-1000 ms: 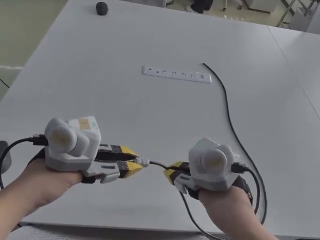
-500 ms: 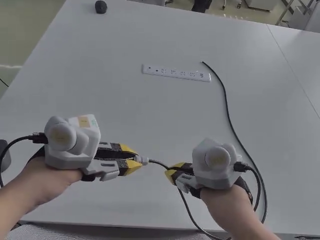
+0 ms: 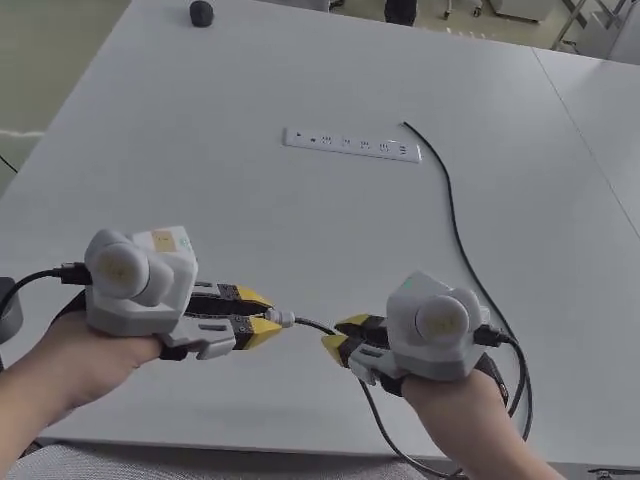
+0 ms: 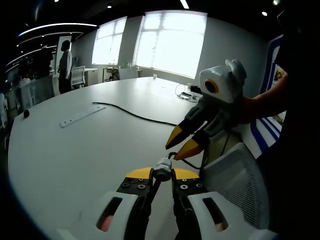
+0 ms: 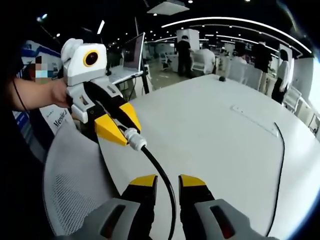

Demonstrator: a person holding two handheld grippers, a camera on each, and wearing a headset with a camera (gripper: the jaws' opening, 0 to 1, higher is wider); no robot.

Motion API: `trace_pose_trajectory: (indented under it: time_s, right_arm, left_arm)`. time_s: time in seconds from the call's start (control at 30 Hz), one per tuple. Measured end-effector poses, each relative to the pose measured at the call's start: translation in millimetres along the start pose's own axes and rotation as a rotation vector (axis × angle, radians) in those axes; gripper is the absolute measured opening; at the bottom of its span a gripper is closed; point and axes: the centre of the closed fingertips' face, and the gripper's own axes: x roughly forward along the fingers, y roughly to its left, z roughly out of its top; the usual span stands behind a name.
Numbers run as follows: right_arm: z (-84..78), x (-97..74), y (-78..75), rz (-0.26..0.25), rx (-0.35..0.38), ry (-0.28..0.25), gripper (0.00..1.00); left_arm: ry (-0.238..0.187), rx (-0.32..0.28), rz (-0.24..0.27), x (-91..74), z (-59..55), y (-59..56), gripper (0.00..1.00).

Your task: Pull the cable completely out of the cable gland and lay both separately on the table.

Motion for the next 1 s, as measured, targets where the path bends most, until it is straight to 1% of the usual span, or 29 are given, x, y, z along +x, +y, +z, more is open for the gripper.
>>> trace_pose_trajectory:
  time_s: [0.03,0.07,0.1,0.2,0.23,0.33,0.43,0.73,0.77,0.83,0.93,1.0]
  right_arm:
    - [3.7,0.4,4.8,0.008,-0.064,0.007,0.14]
    - [5.5,1.1,7.5,0.009,-0.103,0.015,0.13]
    - [9.7,2.5,12.1,0.012,-0.163,0.015,0.13]
    - [18.4,7.0,23.4,0.033,-0.231,0.007,0.11]
    - [19.4,8.4,25.4,0.034,-0.239,0.012,0.09]
    - [21.1,12.6,23.3,0.012,-0.336,0.041,0.06]
    - [22.0,14.0,23.5,0.015,-0.348,0.045,0.04]
    - [21.1,14.6,22.8,0.022,-0.397,0.045,0.01]
    - [21.3,14.5,22.5,0.020,-0.397,0.044,0.01]
    - [21.4,14.6,21.8,0.023,-0.373,0.046,0.00]
    - [17.4,15.6,19.8,0.020,-0.363,0.060,0.00]
    - [17.0,14.6,18.3,0.017,-0.352,0.056,0.00]
  left_arm:
    - [0.001,0.000,0.000,0.4,-0.3,0.0,0.15]
    - [0.001,0.000,0.000,0.6,-0.5,-0.2,0.15]
    - [0.000,0.000,0.000,0.9,-0.4,-0.2,0.15]
    - [-0.001,0.001,0.000,1.9,0.4,-0.7,0.15]
    - [-0.001,-0.002,-0.002,2.4,0.8,-1.3,0.15]
    - [0.004,0.002,-0.004,3.1,0.9,-1.9,0.15]
    - [0.003,0.002,-0.005,2.8,1.1,-0.9,0.15]
    - [0.004,0.002,-0.010,3.5,1.2,-0.6,0.15]
    - [0.001,0.003,-0.010,3.5,1.8,-0.4,0.15]
    - [0.001,0.003,-0.010,3.4,2.0,-0.3,0.15]
    - [0.004,0.004,-0.010,3.7,1.7,0.1,0.15]
    - [0.002,0.005,-0.012,3.9,1.7,0.2,0.15]
